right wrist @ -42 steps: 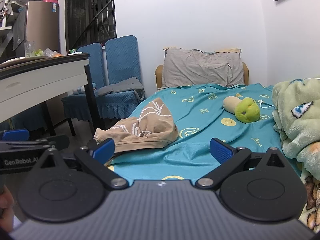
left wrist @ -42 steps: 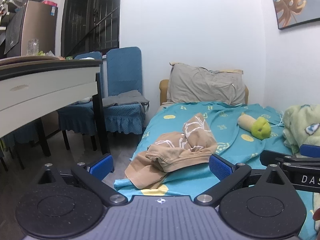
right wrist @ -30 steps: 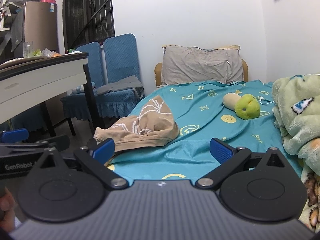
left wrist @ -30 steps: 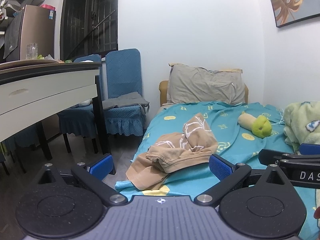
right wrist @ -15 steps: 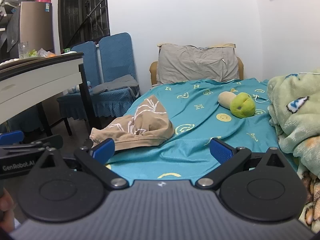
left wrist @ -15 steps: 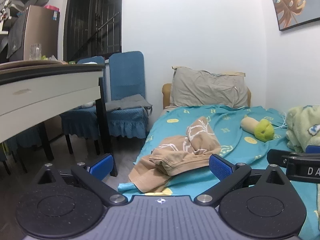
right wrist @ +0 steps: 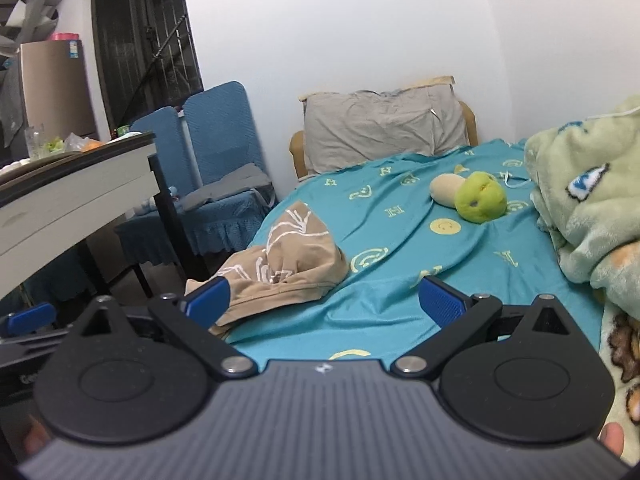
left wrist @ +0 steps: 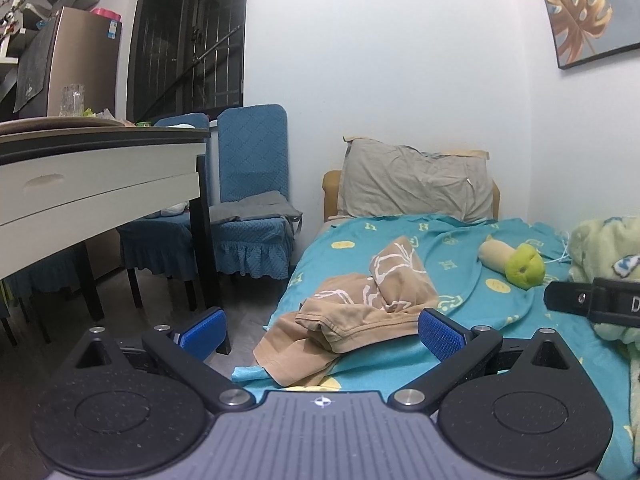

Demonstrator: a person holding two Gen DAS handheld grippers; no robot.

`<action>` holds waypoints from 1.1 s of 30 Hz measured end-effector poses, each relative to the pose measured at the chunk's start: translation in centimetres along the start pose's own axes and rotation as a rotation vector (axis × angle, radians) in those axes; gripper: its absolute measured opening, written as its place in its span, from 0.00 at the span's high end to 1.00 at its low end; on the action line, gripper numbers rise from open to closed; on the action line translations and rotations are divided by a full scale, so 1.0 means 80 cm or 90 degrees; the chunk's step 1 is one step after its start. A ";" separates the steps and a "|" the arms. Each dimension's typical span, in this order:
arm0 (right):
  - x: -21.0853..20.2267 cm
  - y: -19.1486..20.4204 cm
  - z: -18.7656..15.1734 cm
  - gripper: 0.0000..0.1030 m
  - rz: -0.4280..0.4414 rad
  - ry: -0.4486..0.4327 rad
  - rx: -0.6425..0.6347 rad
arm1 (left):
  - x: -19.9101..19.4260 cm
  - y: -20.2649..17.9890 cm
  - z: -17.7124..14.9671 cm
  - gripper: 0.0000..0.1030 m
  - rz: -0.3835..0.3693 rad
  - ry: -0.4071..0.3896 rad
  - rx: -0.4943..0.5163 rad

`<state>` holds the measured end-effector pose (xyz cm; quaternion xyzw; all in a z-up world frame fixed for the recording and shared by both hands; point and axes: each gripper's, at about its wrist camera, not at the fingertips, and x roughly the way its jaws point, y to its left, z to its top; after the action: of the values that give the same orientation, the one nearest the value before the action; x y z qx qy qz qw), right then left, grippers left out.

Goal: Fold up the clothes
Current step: 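Move both grippers toward the crumpled tan T-shirt on the bed, then grasp the tan T-shirt edge with the left gripper while the right gripper grasps another edge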

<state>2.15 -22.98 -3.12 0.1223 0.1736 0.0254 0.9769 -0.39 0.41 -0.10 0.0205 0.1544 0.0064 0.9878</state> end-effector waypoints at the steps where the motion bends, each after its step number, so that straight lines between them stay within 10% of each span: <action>1: 0.001 -0.001 -0.001 0.00 0.000 0.002 0.001 | 0.000 0.000 -0.001 0.00 0.000 0.000 0.000; 18: 0.001 -0.006 0.001 0.07 -0.005 -0.009 0.004 | 0.015 -0.016 -0.014 0.00 -0.003 0.037 0.042; 26: -0.005 -0.010 0.004 0.72 -0.026 -0.027 -0.001 | 0.024 -0.026 -0.019 0.00 -0.005 0.060 0.068; 33: -0.011 -0.017 0.009 0.74 -0.021 -0.046 0.008 | 0.033 -0.025 -0.019 0.00 -0.010 0.075 0.069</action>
<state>1.58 -24.56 -2.50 0.1264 0.1403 0.0037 0.9820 1.67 -1.51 -2.48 0.0723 0.2123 -0.0089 0.9745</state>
